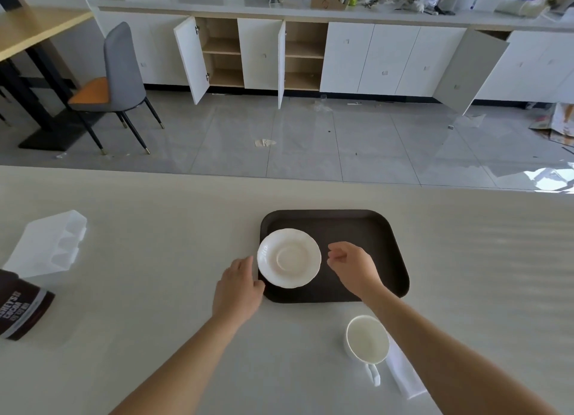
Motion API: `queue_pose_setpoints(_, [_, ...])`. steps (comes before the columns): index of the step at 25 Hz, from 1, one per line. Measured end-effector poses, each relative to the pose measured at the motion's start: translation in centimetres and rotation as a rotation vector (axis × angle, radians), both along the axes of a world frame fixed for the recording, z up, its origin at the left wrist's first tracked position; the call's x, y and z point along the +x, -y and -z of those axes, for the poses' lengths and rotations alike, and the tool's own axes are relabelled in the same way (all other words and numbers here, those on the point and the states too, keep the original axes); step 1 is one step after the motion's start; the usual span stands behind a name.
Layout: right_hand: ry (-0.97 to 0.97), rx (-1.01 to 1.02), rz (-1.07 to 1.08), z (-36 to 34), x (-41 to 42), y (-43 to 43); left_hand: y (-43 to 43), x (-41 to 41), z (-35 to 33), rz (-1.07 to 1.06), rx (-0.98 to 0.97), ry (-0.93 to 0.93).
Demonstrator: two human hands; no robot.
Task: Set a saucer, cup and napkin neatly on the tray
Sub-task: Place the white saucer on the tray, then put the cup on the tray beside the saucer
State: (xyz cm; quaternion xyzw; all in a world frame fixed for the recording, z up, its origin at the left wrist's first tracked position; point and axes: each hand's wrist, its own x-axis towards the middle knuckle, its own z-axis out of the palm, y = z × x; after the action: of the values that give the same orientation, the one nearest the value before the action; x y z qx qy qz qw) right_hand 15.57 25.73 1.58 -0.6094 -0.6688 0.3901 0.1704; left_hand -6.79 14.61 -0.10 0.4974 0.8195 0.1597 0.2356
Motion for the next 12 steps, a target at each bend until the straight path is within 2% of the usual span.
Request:
queue_pose_setpoints(2, [0.01,0.085,0.018,-1.4,2.7,2.1,3.2,-1.0,2.5,0.031,-0.098,-0.223])
queue_pose_setpoints(4, [0.023,0.164,0.067,-2.3,5.7,4.8,6.3,-1.8,5.1,-0.005,-0.189,-0.309])
queue_pose_setpoints(6, [0.035,0.207,0.135,-2.7,8.5,7.9,8.1,-1.8,6.7,-0.03,-0.214,-0.327])
queue_pose_setpoints(8, [0.048,0.198,0.189,-2.8,10.5,10.9,8.5,-1.3,7.6,-0.056,-0.142,-0.324])
queue_pose_setpoints(12, [0.041,0.055,0.208,-1.2,12.1,14.9,8.4,-1.0,8.2,-0.104,-0.051,-0.352])
